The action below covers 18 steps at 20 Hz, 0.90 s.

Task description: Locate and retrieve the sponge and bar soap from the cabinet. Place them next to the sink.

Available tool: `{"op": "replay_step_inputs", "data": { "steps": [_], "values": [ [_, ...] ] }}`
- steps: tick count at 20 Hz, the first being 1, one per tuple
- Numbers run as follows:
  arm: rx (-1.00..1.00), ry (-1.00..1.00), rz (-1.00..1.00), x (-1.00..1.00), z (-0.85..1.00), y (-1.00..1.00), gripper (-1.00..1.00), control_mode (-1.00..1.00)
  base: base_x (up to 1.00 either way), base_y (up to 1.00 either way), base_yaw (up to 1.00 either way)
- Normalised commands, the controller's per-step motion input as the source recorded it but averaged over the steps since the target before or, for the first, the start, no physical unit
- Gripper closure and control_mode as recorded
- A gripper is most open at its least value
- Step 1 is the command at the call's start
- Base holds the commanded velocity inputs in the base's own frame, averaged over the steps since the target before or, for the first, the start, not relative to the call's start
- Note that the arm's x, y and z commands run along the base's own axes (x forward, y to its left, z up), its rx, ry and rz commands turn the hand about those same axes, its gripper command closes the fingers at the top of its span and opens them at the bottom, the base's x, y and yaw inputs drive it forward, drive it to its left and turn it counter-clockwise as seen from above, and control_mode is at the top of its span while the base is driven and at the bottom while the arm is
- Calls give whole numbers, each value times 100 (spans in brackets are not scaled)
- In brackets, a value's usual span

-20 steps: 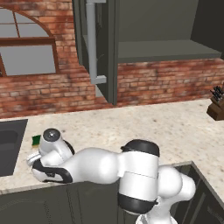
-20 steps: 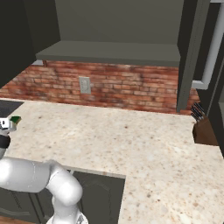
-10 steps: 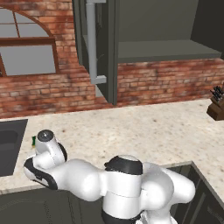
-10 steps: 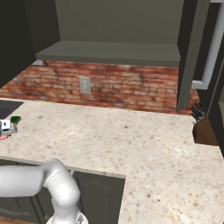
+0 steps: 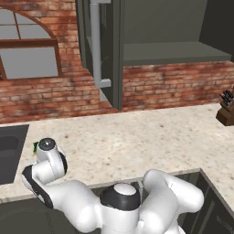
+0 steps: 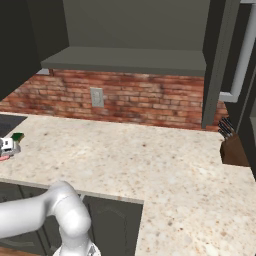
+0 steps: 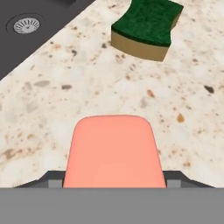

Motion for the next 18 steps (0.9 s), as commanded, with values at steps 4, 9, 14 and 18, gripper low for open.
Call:
{"op": "replay_step_inputs", "data": {
  "steps": [4, 9, 14, 18],
  "values": [
    [0, 0, -1, 2, -2, 0, -100, -100, 0, 0, 0],
    [0, 1, -4, 0, 8, 0, -100, -100, 0, 0, 0],
    [1, -2, -3, -19, 55, 0, -100, -100, 0, 0, 0],
    [0, -2, -2, -59, 34, 2, -100, -100, 0, 0, 0]
  ]
}}
